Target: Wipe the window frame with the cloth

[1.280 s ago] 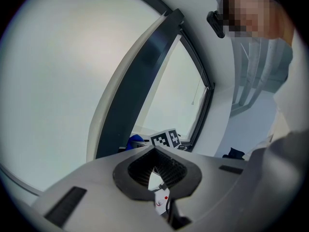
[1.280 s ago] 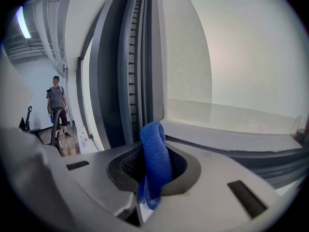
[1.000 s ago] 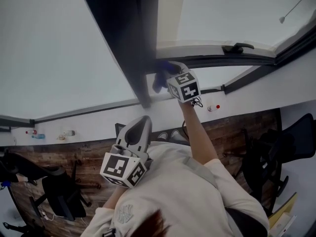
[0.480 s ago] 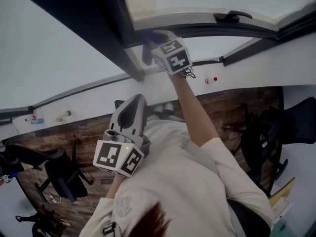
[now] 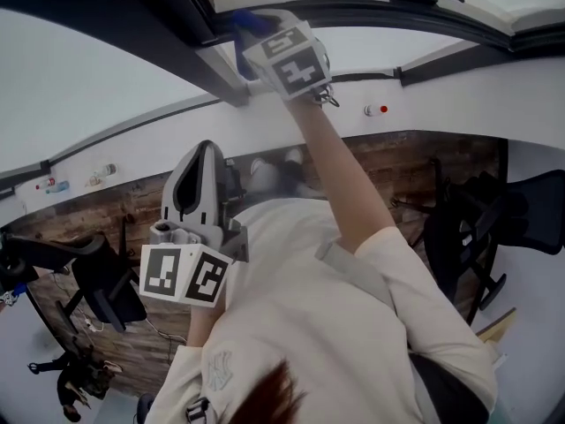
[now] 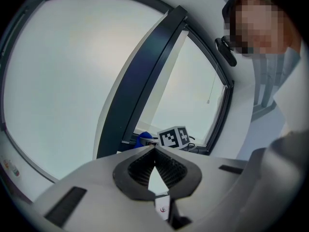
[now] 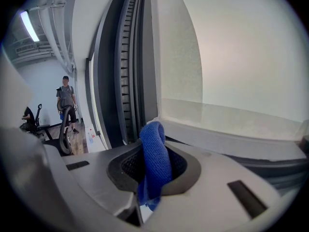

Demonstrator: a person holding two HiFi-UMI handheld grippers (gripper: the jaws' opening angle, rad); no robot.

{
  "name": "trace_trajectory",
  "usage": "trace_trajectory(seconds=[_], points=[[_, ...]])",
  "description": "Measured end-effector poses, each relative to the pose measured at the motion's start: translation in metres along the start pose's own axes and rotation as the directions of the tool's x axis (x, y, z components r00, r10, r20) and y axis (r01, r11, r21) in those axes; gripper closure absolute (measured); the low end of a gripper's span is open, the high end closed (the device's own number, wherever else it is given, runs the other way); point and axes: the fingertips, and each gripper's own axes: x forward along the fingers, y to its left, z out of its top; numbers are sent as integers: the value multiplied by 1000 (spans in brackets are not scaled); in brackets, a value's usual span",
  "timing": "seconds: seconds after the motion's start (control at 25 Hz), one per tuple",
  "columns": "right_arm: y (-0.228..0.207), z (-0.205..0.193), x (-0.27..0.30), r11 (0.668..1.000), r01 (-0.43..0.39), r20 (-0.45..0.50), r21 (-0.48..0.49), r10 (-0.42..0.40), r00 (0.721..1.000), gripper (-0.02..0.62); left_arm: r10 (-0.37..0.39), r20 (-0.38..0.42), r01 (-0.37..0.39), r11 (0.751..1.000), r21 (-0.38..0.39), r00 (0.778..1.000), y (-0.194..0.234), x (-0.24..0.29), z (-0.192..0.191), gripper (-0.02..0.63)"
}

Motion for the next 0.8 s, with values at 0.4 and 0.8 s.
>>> trace_trajectory(seconds=[0.4, 0.8], points=[[-2, -1, 1, 999, 34, -11, -2, -34, 999, 546, -25, -13, 25, 1000, -13, 1000, 10, 3, 11, 601], [-1, 1, 0, 999, 10, -24, -46, -11, 1000, 546, -83, -51, 82, 996, -15, 995, 13, 16, 10, 601]])
